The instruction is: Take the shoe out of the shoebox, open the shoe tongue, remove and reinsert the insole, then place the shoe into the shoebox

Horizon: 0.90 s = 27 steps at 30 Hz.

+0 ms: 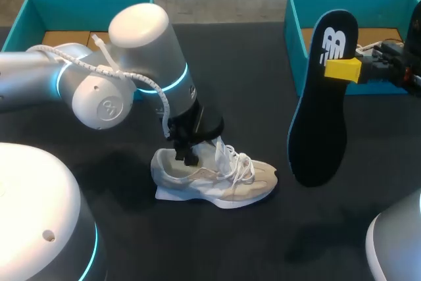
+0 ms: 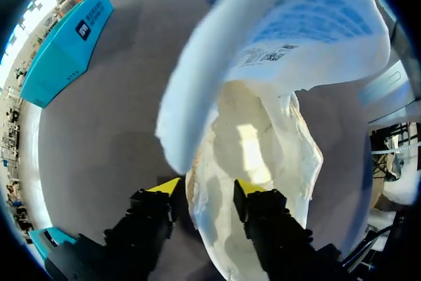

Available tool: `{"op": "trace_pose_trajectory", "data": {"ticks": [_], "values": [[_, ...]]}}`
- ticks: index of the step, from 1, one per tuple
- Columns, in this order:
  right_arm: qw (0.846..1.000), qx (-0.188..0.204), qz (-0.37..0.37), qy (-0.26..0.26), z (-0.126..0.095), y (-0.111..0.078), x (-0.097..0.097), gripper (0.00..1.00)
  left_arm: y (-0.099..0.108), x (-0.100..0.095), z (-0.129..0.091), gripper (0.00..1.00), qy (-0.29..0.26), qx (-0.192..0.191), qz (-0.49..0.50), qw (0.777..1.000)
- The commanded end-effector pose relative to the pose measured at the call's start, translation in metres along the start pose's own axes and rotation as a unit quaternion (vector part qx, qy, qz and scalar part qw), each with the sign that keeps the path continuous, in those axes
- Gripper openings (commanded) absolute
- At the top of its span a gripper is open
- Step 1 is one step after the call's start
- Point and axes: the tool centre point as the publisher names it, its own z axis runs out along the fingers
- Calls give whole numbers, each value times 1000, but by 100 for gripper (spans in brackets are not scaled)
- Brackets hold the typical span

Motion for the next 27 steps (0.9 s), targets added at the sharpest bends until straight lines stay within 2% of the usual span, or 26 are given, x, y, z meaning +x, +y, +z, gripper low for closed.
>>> {"op": "trace_pose_trajectory", "data": {"ticks": [1, 12, 19, 27], "values": [[975, -6, -1, -224, -3, -7, 9, 0, -1, -2, 5, 0, 1, -1, 0, 1000], [975, -6, -1, -224, -3, -7, 9, 0, 0, -3, -2, 0, 1, 11, 9, 1000], [975, -6, -1, -224, -3, -7, 9, 0, -6, -5, -22, 0, -1, 39, 45, 998], [975, -6, -1, -224, -3, -7, 9, 0, -15, -12, -52, 0, -9, 50, 125, 991]]}}
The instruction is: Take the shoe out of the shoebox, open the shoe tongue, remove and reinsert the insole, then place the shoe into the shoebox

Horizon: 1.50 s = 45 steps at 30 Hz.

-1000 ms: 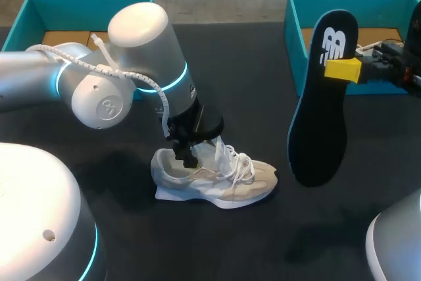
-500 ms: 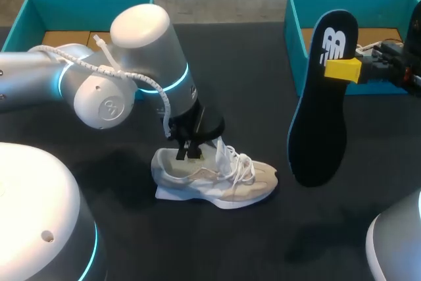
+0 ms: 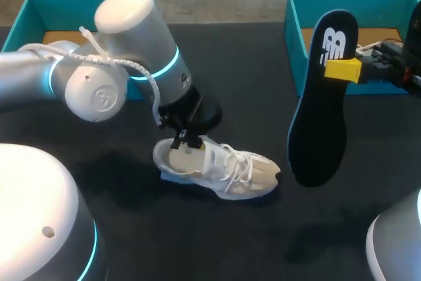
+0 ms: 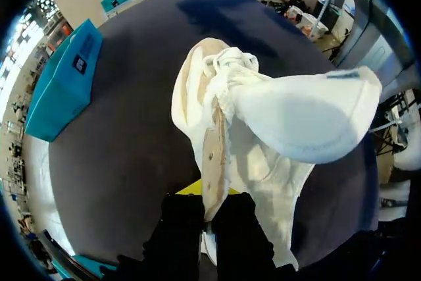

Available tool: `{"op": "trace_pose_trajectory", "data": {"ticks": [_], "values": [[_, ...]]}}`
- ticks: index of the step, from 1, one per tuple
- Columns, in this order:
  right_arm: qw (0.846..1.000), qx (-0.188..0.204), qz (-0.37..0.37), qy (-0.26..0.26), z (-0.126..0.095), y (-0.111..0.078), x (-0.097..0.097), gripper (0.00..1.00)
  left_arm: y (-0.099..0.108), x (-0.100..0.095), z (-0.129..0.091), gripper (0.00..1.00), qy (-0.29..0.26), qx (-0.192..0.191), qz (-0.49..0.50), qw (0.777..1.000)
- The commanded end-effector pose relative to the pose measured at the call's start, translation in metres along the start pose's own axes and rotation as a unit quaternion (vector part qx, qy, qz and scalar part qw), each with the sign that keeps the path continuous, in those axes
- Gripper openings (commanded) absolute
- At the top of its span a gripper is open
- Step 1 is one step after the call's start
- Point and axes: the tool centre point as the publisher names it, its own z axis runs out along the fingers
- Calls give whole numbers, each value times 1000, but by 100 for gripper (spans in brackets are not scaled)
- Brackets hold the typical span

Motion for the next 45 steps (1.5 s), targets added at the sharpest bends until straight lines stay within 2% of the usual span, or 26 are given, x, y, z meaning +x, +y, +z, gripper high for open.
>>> {"op": "trace_pose_trajectory", "data": {"ticks": [1, 7, 13, 21, 25, 31, 45], "values": [[974, -5, 0, -228, -3, -7, 9, 0, -4, 0, -24, 0, 0, 4, 40, 999], [974, -5, 0, -228, -3, -7, 9, 0, -15, -9, -45, 0, 17, 12, 148, 989], [974, -5, 0, -228, -3, -7, 9, 0, -22, -16, -58, 0, 47, 7, 256, 965], [974, -5, 0, -228, -3, -7, 9, 0, -23, -24, -59, 0, 83, -30, 360, 929], [974, -5, 0, -228, -3, -7, 9, 0, -20, -25, -53, 0, 97, -37, 381, 919], [974, -5, 0, -228, -3, -7, 9, 0, -17, -13, -45, 0, 126, -48, 414, 900], [974, -5, 0, -228, -3, -7, 9, 0, -24, 24, -28, 0, 162, -63, 471, 865]]}}
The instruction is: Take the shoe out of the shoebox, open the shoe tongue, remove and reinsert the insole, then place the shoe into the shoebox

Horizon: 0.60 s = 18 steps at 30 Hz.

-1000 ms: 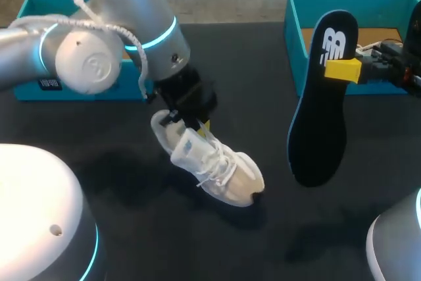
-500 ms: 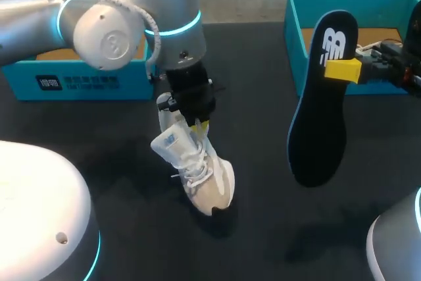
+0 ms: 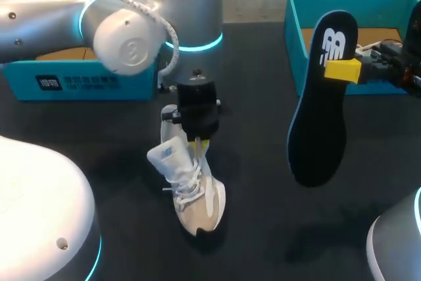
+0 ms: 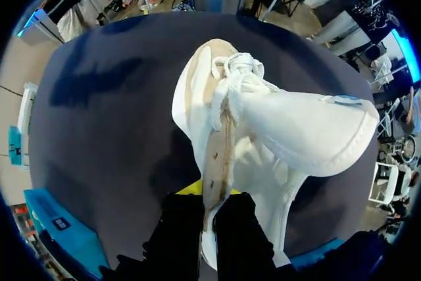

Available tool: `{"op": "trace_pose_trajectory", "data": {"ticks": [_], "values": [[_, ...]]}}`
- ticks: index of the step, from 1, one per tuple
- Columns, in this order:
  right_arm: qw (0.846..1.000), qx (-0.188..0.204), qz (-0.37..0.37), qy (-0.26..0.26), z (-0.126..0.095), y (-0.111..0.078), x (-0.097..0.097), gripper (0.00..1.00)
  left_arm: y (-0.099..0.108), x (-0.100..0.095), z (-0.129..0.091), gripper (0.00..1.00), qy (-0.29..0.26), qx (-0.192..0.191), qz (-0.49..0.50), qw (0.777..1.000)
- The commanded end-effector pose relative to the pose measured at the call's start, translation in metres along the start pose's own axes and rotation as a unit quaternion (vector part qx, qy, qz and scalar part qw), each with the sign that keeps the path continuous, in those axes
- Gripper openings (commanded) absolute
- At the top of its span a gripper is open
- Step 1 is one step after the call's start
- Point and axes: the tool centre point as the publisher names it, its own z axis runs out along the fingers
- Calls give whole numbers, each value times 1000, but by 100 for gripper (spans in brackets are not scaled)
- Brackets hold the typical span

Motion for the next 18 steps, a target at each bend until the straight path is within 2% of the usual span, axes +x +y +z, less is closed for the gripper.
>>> {"op": "trace_pose_trajectory", "data": {"ticks": [1, 11, 18], "values": [[973, -5, -1, -231, -3, -6, 9, 0, -9, -2, 6, 0, 9, -5, 9, 1000], [973, -5, -1, -231, -3, -6, 9, 0, -29, -5, 19, 0, 33, -7, 45, 998], [973, -5, -1, -231, -3, -6, 9, 0, -30, -9, 24, 0, 43, -13, 60, 997]]}}
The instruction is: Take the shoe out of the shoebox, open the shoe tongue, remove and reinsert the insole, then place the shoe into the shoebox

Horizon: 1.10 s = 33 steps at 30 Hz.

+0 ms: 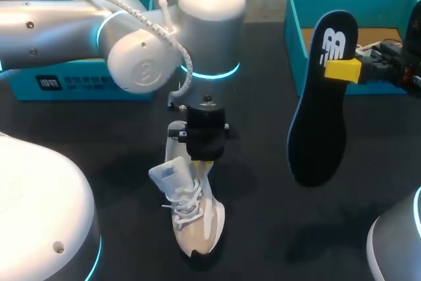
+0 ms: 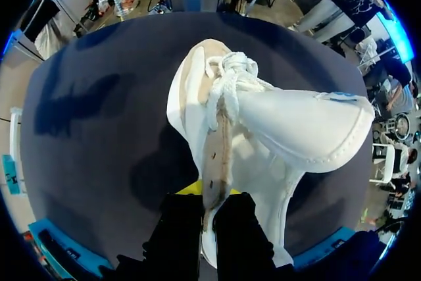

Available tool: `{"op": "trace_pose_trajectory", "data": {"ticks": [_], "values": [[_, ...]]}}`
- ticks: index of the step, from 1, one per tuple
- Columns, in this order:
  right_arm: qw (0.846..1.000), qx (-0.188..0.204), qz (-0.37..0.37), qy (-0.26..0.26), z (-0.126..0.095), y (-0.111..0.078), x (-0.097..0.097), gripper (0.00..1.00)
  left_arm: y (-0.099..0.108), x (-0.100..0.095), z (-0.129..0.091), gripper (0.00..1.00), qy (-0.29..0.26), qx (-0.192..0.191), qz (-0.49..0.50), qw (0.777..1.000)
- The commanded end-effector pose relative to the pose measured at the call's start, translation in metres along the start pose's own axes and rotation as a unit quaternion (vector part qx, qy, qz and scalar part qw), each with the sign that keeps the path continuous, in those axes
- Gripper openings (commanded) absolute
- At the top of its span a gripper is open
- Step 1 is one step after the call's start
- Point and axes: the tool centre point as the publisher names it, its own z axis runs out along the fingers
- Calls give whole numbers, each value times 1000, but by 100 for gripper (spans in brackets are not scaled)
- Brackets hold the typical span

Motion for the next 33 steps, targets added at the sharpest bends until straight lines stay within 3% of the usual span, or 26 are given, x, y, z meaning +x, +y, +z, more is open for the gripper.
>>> {"op": "trace_pose_trajectory", "data": {"ticks": [1, 15, 23, 33], "values": [[973, -5, -1, -232, -3, -6, 9, 0, 3, -7, 0, 0, 7, -1, 2, 1000], [973, -5, -1, -232, -3, -6, 9, 0, 18, -10, 12, 0, 13, 11, 0, 1000], [973, -5, -1, -232, -3, -6, 9, 0, 13, -8, 12, 0, 16, 35, 4, 999], [973, -5, -1, -232, -3, -6, 9, 0, -1, -7, 19, 0, 23, 38, 25, 999]]}}
